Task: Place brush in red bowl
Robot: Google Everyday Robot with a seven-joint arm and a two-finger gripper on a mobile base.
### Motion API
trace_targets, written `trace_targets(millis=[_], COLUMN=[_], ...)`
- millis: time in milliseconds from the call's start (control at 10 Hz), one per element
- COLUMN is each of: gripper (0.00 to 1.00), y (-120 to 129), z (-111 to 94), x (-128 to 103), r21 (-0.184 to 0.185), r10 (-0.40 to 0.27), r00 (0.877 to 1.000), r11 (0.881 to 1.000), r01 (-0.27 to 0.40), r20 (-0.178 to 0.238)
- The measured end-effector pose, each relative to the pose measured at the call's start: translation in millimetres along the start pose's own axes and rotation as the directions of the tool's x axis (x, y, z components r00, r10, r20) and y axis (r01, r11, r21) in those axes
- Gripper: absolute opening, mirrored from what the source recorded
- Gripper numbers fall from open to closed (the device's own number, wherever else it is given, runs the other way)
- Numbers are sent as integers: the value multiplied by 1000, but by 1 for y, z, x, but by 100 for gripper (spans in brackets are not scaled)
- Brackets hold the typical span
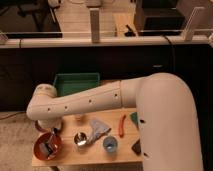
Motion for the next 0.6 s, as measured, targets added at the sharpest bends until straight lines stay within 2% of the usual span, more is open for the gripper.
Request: trace_targets(millis=[600], gripper=[78], y=[4], z=[-2], x=[5], r21=[-5], r10=[3], r00=[1000], r11=[1000], r01=[-3], r20=[16])
